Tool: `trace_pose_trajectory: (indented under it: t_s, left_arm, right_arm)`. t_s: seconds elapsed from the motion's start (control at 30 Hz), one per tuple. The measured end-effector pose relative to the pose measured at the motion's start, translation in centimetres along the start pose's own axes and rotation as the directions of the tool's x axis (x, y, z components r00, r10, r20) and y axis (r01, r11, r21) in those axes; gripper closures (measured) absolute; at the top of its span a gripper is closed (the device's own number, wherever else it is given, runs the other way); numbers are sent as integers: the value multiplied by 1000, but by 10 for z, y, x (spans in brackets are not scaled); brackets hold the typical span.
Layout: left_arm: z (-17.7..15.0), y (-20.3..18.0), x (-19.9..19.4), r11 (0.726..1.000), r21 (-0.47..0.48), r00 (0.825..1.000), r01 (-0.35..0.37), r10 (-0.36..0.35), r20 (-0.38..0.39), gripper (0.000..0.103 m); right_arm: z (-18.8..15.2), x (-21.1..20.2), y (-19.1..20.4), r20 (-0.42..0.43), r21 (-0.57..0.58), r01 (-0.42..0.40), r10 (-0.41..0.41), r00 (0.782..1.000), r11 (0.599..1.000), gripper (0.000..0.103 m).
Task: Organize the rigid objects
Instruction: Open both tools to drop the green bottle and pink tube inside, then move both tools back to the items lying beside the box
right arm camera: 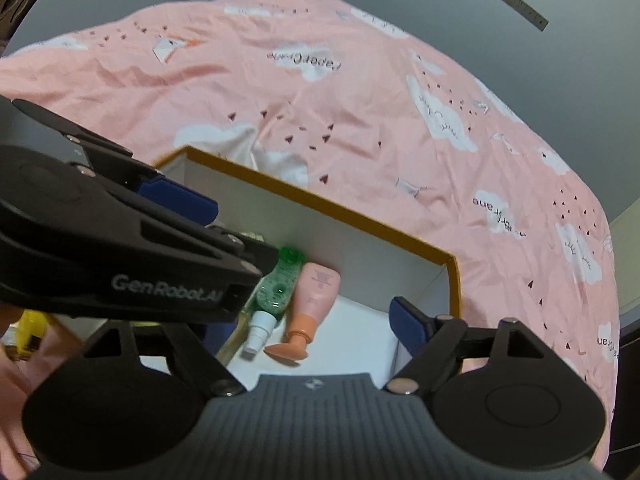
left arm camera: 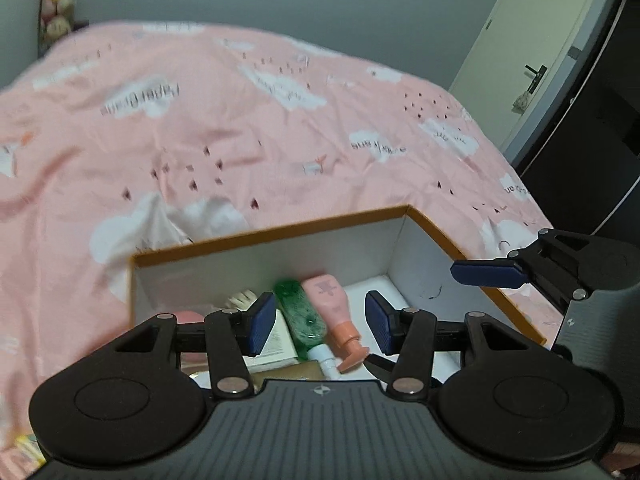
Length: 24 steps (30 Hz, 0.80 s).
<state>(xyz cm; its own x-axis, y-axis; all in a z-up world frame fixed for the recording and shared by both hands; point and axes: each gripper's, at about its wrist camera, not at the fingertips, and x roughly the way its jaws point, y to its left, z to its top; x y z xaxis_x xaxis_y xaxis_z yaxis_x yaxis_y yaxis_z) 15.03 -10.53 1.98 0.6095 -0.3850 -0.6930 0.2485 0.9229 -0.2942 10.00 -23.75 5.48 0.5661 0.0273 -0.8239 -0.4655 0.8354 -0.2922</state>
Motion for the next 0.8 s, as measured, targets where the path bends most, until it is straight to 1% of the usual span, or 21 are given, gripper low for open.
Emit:
trace_pose_trajectory:
  t_s: [0.1,0.2,0.3,0.4,0.47,0.53,0.63,0.7,0.77,0.8]
  left_arm:
    - [-5,-4,-20,1000,25,999,6,-7,40,44]
    - [-10,-4,-41,1000,19,996,3,-5,86,44]
    - [-15,1,-58,1000,5,993,-4,3,120,44]
    - [-20,9,-76,1000,1,989,-14,14,146,44]
    - [-25,11,-86,999,16,987,-45,42,158,44]
    - [-32,14,-95,997,34,984,-74,68,163,44]
    - [-43,25,-107,997,20,987,-71,67,145,44]
    - [-52,34,-113,996,3,987,-93,92,135,44]
    - [-60,43,-119,991,5,983,-136,134,127,44]
    - [-65,48,-121,989,2,983,-145,144,116,44]
  right_arm:
    - [-1,-14,5,32,19,-36,36,999,999,20]
    - [-2,-30,13,73,44,-89,85,994,995,17]
    - [-3,-44,23,115,53,-113,107,988,992,17]
    - [-7,-61,33,167,59,-140,129,978,988,17]
    - [-11,-72,39,201,71,-175,158,967,982,17]
    - [-16,-81,45,229,89,-229,204,952,969,17]
    - [-24,-89,57,248,99,-303,271,930,948,17]
    - [-30,-91,68,251,102,-333,300,920,937,17]
    - [-37,-89,77,240,120,-360,325,915,925,17]
    - [-40,-87,81,233,131,-371,335,913,919,17]
